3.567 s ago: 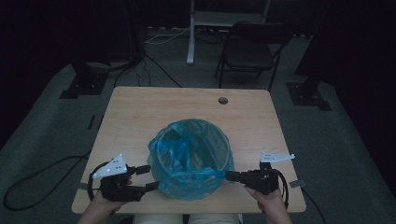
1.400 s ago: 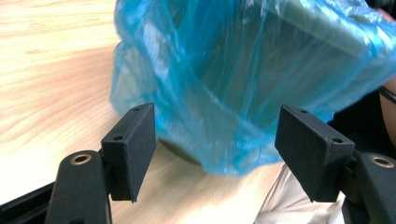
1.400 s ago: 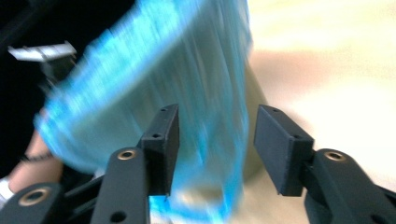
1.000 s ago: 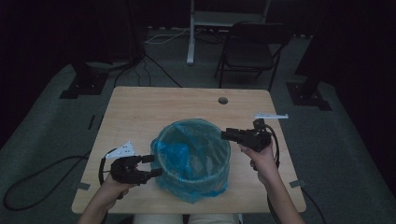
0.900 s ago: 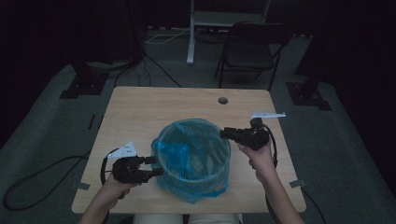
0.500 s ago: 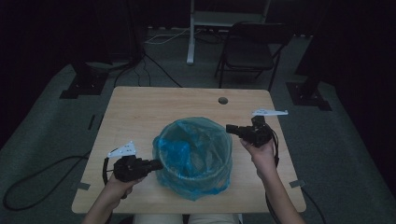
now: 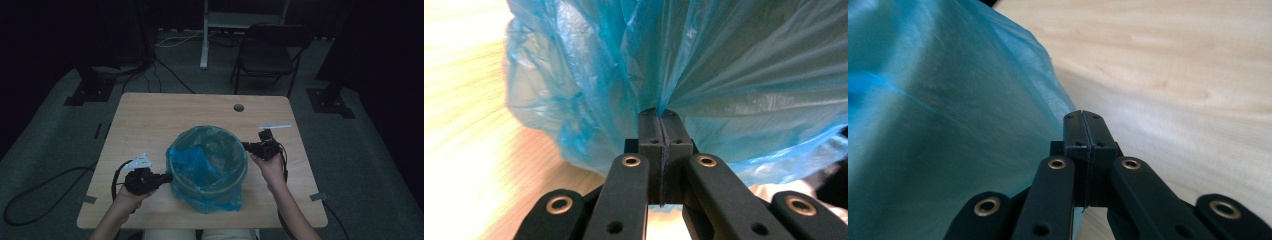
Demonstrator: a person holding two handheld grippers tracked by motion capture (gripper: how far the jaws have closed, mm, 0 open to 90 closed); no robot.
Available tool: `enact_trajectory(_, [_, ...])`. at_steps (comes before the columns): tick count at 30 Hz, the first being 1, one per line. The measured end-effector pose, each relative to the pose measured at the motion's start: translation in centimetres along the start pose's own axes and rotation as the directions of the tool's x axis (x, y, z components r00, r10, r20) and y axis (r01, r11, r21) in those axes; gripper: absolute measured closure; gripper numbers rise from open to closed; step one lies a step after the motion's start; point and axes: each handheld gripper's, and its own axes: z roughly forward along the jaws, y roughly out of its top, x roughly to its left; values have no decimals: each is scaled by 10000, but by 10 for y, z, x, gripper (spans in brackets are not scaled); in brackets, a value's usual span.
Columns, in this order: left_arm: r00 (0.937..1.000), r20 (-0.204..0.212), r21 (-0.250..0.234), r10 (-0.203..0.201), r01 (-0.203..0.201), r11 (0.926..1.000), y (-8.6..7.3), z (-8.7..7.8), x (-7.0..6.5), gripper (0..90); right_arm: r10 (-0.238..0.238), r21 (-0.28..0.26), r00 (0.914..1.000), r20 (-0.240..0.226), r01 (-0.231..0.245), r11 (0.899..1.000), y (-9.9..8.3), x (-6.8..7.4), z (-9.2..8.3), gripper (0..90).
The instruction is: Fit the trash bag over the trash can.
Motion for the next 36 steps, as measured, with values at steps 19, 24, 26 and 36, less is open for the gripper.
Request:
enact_trajectory(19, [9987, -499, -1029, -62, 11, 9947, -6, -34, -1, 299, 895, -1826, 9948, 492, -791, 9800, 9, -13, -34, 292])
enact_trajectory(24, [9976, -494, -932, -478, 431, 9947, -5, -21, 4, 298, 714, -1703, 9973, 186, -672, 9831, 5, -3, -38, 266])
enact_trajectory(26, [9981, -435, -885, -430, 390, 9953, -2, -14, 2, 298, 471, -1456, 9976, 512, -392, 9886, 3, -1, -37, 253])
enact_trajectory(36, [9999, -76, -745, -65, 59, 9972, 15, 10, -10, 298, 779, -1390, 9969, 133, -753, 9874, -12, -18, -45, 193])
